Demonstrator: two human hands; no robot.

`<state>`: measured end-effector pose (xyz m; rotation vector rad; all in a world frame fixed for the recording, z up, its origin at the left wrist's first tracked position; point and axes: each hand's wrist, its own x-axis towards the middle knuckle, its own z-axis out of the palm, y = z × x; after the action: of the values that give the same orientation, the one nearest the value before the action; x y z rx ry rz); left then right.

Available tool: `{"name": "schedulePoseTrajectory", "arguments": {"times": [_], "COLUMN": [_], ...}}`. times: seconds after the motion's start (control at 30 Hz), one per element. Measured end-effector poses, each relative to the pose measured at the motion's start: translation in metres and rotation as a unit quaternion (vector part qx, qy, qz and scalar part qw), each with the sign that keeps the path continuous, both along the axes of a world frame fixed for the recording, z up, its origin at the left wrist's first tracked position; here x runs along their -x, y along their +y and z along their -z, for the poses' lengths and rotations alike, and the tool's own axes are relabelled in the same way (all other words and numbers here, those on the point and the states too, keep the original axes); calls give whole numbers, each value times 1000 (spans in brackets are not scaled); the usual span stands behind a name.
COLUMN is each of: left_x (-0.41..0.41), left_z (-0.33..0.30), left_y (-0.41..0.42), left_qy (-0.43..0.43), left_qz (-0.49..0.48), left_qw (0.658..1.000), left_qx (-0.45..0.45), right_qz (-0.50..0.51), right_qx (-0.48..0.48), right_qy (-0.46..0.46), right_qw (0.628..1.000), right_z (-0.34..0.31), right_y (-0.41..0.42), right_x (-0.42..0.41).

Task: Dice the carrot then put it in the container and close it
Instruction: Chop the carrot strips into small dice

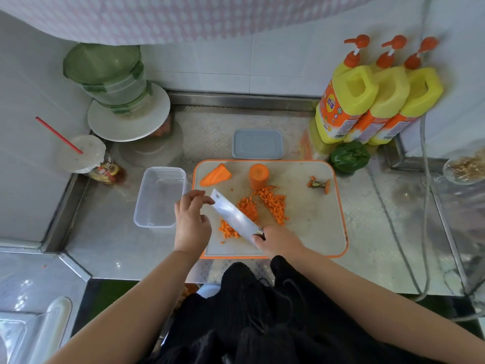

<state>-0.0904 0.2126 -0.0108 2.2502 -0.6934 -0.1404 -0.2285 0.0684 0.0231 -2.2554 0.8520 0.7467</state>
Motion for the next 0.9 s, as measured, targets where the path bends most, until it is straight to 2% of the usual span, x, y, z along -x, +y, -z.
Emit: {"name": "schedulePoseTrajectory", "arguments": {"times": [0.2,0.43,0.67,0.9], "left_x": [-9,-9,-5,-8], "left_z": [-9,-18,-14,-2], "left_y": [7,3,-5,-10], "left_qy": [-16,8,-1,31], "left_qz": [-42,-57,-35,19], "left_qw": [997,997,999,998], "left_qx": [61,55,34,-46], "right_qz": [-78,-131,-15,72], "right_qx": [47,48,21,36], "right_qy": [16,37,24,-1], "right_qw": [996,989,999,997], "right_z": [0,0,16,17], "right_y": [2,11,-7,-18], "right_x": [1,-4,3,19]}}
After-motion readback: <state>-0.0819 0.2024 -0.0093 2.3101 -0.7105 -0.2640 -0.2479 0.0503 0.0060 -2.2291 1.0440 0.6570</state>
